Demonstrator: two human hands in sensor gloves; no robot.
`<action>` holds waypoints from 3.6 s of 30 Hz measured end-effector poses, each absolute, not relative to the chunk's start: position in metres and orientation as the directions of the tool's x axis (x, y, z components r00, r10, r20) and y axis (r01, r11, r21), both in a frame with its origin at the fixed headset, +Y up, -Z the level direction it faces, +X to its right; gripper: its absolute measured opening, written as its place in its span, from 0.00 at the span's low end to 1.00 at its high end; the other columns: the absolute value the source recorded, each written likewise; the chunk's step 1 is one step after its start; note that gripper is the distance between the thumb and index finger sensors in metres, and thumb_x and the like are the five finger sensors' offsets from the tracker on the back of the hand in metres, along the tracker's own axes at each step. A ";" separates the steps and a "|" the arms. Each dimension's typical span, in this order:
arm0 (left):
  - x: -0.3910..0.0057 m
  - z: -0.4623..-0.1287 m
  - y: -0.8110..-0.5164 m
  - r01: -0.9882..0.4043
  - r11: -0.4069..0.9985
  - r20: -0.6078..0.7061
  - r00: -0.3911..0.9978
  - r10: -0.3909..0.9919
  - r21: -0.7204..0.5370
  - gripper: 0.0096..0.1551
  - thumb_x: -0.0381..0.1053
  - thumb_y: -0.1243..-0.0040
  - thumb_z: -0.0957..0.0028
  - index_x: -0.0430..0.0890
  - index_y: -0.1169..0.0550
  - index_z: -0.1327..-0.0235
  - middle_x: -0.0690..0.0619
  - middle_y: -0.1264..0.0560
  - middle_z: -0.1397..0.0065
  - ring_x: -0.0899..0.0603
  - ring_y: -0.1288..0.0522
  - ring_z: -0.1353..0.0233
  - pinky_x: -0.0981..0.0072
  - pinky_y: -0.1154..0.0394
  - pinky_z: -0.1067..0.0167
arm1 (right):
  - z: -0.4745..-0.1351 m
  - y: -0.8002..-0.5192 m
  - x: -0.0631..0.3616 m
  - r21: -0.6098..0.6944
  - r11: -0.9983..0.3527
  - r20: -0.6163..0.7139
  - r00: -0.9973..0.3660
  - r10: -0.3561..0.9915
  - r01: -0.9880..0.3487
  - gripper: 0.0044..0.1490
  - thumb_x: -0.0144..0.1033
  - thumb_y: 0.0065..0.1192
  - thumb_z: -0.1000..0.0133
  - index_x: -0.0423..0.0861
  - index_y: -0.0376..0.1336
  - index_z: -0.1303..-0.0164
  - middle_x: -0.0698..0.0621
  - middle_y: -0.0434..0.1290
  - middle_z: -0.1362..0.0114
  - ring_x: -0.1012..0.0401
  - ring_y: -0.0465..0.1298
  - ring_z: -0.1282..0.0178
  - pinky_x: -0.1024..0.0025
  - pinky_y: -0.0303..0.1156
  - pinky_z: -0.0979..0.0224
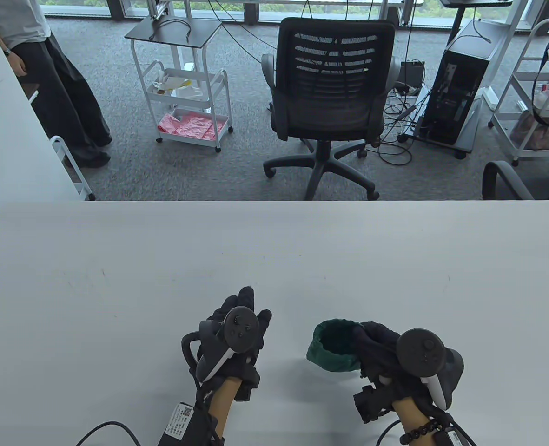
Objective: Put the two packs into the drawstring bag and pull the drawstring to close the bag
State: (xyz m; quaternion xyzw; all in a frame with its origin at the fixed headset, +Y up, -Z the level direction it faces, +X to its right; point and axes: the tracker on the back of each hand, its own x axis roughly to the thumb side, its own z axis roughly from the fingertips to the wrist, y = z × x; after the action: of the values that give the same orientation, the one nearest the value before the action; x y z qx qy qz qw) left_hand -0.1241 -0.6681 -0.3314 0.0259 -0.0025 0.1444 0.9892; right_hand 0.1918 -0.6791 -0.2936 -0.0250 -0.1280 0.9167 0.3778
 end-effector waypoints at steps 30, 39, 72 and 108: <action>-0.082 -0.347 -0.760 0.159 0.914 -0.077 0.976 -0.201 -0.372 0.47 0.66 0.46 0.44 0.40 0.42 0.20 0.30 0.28 0.28 0.28 0.19 0.36 0.31 0.25 0.41 | -0.293 -0.677 0.208 -0.308 -0.643 0.039 -0.685 0.728 -0.701 0.27 0.46 0.67 0.45 0.36 0.77 0.53 0.51 0.86 0.68 0.66 0.86 0.78 0.69 0.87 0.69; -0.076 -0.347 -0.765 0.201 0.886 -0.055 0.968 -0.246 -0.417 0.50 0.66 0.46 0.44 0.38 0.46 0.20 0.30 0.28 0.29 0.30 0.19 0.39 0.34 0.25 0.40 | -0.292 -0.676 0.209 -0.306 -0.641 0.038 -0.682 0.731 -0.704 0.27 0.46 0.67 0.45 0.36 0.77 0.53 0.51 0.86 0.68 0.66 0.86 0.78 0.69 0.87 0.69; -0.092 -0.345 -0.726 -0.055 0.961 -0.135 0.991 0.019 -0.270 0.40 0.58 0.39 0.45 0.44 0.35 0.23 0.33 0.25 0.33 0.38 0.14 0.44 0.44 0.18 0.42 | -0.292 -0.675 0.210 -0.303 -0.642 0.034 -0.681 0.731 -0.704 0.27 0.46 0.67 0.45 0.36 0.77 0.53 0.51 0.86 0.67 0.66 0.86 0.78 0.68 0.87 0.68; -0.112 -0.314 -0.654 -0.785 0.620 0.196 0.611 0.767 0.021 0.29 0.62 0.38 0.47 0.47 0.24 0.38 0.41 0.28 0.32 0.48 0.09 0.53 0.55 0.11 0.49 | -0.291 -0.673 0.214 -0.334 -0.646 0.032 -0.693 0.720 -0.687 0.27 0.46 0.67 0.45 0.36 0.76 0.53 0.51 0.86 0.67 0.65 0.86 0.77 0.68 0.87 0.67</action>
State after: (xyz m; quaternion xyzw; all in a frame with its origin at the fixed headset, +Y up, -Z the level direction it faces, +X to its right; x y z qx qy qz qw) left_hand -0.1118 -0.6539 -0.3145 0.0525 -0.0840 0.4330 0.8959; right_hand 0.2138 -0.6731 -0.2910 -0.0518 -0.1622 0.9057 0.3883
